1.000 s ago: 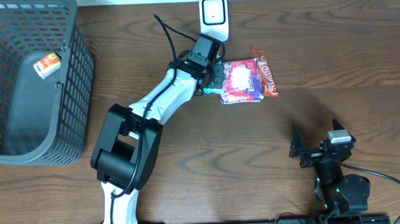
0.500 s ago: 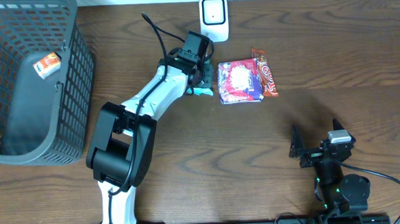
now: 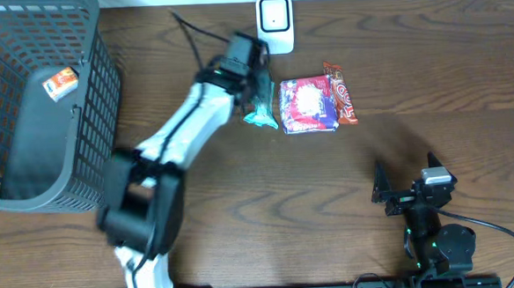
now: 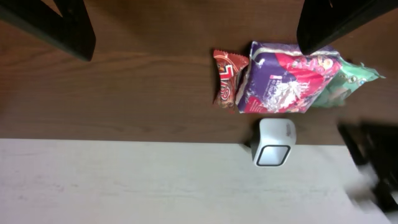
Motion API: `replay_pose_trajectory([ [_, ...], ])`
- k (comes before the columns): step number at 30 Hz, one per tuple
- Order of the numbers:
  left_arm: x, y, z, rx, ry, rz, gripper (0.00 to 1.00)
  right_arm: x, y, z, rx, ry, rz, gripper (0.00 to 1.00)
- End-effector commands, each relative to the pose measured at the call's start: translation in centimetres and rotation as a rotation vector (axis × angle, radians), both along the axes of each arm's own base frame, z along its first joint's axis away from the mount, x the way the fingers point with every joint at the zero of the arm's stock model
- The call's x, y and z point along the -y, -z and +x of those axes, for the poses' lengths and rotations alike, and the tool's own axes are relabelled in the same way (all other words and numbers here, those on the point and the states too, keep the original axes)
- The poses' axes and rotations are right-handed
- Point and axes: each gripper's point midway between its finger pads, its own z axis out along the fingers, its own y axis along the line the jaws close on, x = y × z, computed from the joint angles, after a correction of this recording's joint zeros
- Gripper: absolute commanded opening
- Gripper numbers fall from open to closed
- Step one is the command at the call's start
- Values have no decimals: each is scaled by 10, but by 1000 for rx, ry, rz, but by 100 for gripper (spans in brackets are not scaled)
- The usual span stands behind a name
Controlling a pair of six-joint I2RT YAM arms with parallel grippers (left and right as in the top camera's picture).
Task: Scan the item barcode
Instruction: 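Move the left gripper into the basket and grasp the orange box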
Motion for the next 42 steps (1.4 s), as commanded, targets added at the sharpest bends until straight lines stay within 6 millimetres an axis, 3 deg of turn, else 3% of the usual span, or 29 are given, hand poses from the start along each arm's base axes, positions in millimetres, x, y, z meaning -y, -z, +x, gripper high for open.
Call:
replay_pose_trajectory([
  [1,-33,-119,9,243,-70,-94,50,-1,1,0,0,-3,-8,99],
  [6,-93,-227,-3,500,-157,-136,52,-1,1,0,0,-3,-8,99],
  [8,-132,-263,-9,603,-248,-120,61,-1,1,0,0,-3,-8,99],
  [12,-216,-307,-23,734,-467,-56,63,-1,1,0,0,-3,-8,99],
  [16,-301,-317,-39,768,-663,0,64,-1,1,0,0,-3,-8,99],
  [20,-375,-300,-47,733,-898,-58,69,-1,1,0,0,-3,-8,99],
  [24,-415,-267,-39,658,-968,-67,70,-1,1,0,0,-3,-8,99],
  [28,-432,-224,-21,563,-984,-57,70,-1,1,0,0,-3,-8,99],
  [42,-455,-87,27,311,-1004,-35,70,-1,1,0,0,-3,-8,99],
])
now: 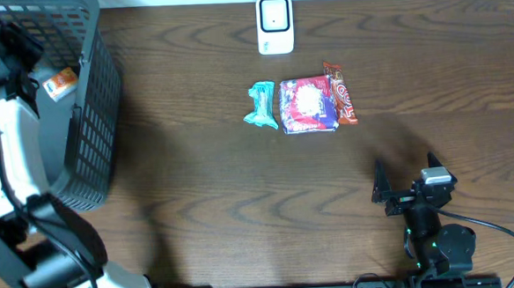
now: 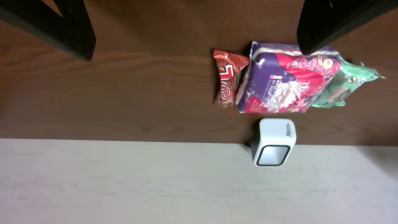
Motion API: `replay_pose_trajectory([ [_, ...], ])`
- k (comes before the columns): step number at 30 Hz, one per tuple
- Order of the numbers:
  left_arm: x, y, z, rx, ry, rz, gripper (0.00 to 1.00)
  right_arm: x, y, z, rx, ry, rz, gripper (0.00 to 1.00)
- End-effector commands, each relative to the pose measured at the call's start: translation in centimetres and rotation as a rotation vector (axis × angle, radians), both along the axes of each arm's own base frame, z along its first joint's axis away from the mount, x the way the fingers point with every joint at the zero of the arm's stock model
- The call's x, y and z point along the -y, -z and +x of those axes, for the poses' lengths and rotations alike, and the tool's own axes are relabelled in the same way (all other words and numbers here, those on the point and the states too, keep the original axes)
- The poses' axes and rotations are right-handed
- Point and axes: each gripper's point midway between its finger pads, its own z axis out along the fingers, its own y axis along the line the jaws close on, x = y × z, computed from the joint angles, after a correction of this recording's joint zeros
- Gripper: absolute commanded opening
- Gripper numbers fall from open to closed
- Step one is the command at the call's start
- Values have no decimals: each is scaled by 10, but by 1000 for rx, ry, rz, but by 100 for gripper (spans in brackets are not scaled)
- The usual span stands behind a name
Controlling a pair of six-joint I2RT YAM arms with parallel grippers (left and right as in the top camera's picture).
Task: Scan the item barcode
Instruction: 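Move the left gripper into the basket and grasp the orange box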
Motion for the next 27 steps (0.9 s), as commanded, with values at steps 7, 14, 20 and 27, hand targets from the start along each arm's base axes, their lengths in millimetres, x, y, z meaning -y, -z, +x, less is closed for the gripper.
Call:
replay_pose_trajectory([
  [7,-10,85,21,-158,69,33,59,-1,1,0,1,-3,-8,99],
  [14,-14,108,21,-364,352,357,63,-1,1,0,1,-3,-8,99],
  [20,-15,118,21,-463,499,513,63,-1,1,0,1,-3,-8,99],
  [27,-15,140,21,-521,568,551,75,-1,1,0,1,-3,-8,99],
])
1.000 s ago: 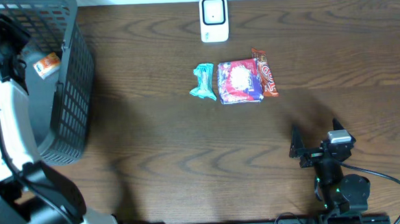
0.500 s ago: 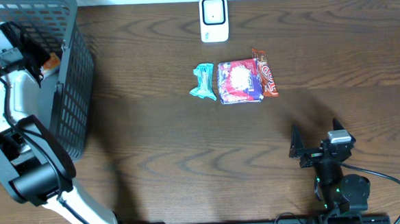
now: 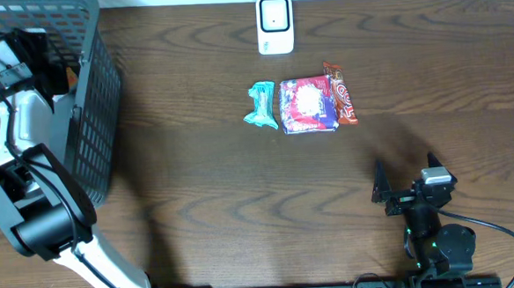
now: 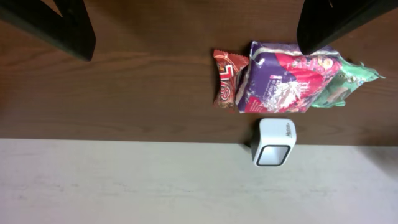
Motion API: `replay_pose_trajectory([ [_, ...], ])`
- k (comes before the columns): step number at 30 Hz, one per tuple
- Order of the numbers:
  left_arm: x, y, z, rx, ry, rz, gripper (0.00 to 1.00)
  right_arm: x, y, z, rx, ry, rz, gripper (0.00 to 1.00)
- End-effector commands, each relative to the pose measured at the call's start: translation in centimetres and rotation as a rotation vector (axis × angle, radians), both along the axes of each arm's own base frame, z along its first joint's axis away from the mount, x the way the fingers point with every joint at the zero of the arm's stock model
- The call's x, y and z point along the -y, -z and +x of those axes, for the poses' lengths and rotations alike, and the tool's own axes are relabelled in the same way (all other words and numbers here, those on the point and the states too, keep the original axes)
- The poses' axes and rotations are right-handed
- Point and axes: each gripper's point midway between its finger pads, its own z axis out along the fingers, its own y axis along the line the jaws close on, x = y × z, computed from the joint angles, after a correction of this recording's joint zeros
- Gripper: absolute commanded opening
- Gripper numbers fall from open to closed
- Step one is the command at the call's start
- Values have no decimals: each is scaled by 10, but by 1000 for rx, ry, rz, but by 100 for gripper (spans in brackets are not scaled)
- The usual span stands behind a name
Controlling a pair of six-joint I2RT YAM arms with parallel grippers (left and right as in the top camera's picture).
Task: Scan the item barcode
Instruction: 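Move the left gripper into the basket and grasp the orange box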
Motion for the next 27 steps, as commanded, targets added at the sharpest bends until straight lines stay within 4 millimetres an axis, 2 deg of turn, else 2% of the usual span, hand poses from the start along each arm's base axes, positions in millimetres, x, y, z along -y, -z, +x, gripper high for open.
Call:
replay_pose_trajectory([
  [1,-3,23,-1,-63,48,33,77,-1,1,0,1,-3,-8,99],
  [6,15,36,13,-24,153,-32,80,-1,1,0,1,-3,-8,99],
  [19,17,76,13,-80,191,-43,78,-1,1,0,1,-3,-8,99],
  [22,18,87,9,-107,190,-59,66,-1,1,0,1,-3,-8,99],
  [26,13,96,1,-155,155,-45,19,-1,1,0,1,-3,-8,99],
  [27,11,95,-2,-165,143,-36,13,-1,1,0,1,-3,-8,99],
])
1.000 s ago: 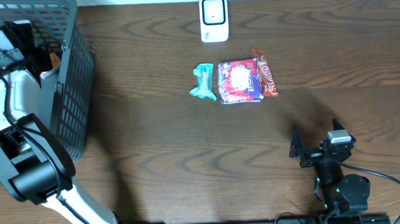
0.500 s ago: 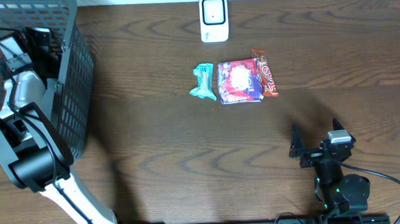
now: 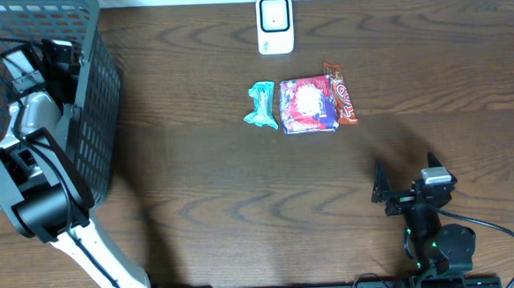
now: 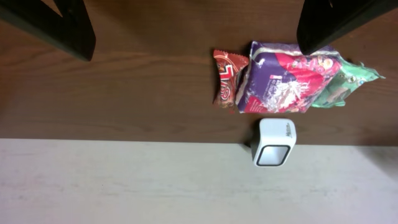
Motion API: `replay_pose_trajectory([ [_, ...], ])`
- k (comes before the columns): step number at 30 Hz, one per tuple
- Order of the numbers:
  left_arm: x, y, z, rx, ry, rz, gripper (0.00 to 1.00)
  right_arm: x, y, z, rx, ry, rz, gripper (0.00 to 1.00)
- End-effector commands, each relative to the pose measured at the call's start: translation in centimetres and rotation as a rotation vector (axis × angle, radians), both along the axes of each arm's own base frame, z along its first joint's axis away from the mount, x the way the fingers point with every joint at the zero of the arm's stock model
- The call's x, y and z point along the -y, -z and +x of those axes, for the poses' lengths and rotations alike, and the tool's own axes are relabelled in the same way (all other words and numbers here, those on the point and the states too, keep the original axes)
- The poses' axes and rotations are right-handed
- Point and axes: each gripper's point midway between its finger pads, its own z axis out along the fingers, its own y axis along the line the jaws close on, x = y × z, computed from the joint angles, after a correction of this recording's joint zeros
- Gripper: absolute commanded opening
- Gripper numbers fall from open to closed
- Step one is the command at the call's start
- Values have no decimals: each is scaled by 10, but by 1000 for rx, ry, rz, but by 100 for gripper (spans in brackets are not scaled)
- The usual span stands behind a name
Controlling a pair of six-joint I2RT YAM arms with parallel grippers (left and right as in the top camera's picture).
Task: Scan the item barcode
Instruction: 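Move the left gripper into the basket and grasp the orange box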
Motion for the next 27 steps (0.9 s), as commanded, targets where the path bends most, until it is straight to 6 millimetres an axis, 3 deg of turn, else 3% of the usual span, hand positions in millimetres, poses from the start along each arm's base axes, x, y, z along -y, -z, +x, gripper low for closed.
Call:
replay_pose_trajectory([
  [1,-9,35,-19,-117,-40,22,8,-1,1,0,0,-3,-8,99],
  [5,-8,23,-25,-117,-85,-11,7,-1,1,0,1,-3,-8,99],
  [8,-9,-2,-24,-58,-155,-52,7,-1,1,0,1,-3,-8,99],
  [13,-12,-81,-21,118,-259,-98,8,-1,1,0,1,-3,-8,99],
  [19,-4,-181,-31,340,-320,-170,7,-1,1,0,1,-3,-8,99],
  [21,-1,-202,-37,376,-323,-170,7,-1,1,0,0,-3,-8,99],
  [23,3,-207,-42,375,-317,-175,8,-1,1,0,1,-3,-8,99],
  [24,4,-205,-43,365,-318,-178,17,-1,1,0,1,-3,-8,99],
  [26,4,-191,-44,329,-321,-185,52,-1,1,0,1,-3,-8,99],
  [27,4,-186,-45,317,-318,-182,60,-1,1,0,1,-3,-8,99],
])
